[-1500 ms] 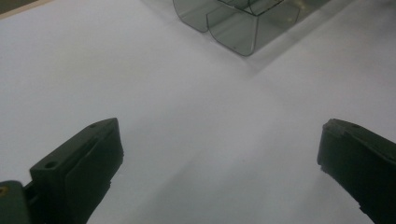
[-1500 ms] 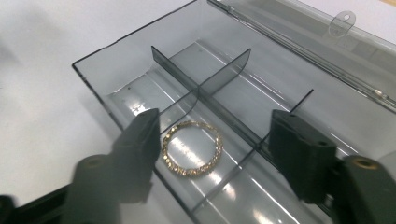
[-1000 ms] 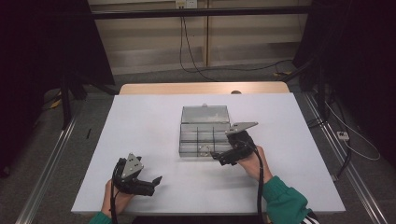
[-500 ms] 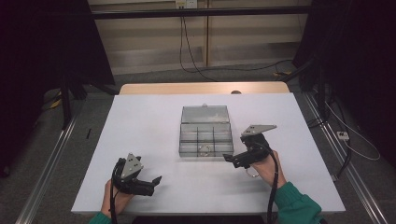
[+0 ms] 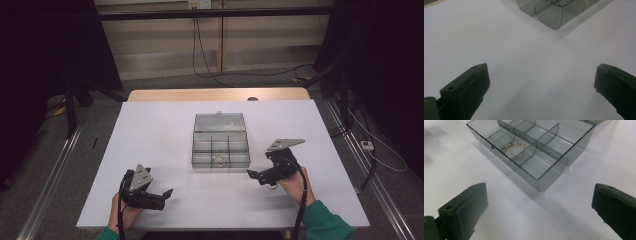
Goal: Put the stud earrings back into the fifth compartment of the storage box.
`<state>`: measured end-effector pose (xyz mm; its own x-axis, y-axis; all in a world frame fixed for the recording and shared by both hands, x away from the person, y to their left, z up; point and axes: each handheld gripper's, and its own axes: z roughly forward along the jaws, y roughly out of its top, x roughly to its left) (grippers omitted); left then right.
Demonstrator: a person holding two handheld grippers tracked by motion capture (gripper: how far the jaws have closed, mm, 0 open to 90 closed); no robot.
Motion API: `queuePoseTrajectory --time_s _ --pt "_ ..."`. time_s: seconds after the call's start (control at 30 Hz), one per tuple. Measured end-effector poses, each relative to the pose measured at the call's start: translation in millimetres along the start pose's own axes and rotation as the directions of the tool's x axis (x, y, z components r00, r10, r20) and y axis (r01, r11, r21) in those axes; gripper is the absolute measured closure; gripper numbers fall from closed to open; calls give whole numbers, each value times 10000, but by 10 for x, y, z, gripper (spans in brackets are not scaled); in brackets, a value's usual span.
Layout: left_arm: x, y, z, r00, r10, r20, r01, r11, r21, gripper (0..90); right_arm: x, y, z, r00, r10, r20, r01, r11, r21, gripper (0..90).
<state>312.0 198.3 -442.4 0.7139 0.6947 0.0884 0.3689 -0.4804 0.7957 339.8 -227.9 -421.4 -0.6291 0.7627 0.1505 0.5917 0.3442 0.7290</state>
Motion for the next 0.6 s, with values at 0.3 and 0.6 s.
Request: queuePoseTrajectory --time_s 0.3,0.6 --pt "-2 -4 -3 10000 -6 -13 6 10000 35 0 -88 -119 -97 9991 417 -51 -417 9991 -14 112" --pt "-7 3 -10 10000 5 -17 -5 10000 5 0 -154 -222 -177 9980 562 295 -563 9984 26 278"
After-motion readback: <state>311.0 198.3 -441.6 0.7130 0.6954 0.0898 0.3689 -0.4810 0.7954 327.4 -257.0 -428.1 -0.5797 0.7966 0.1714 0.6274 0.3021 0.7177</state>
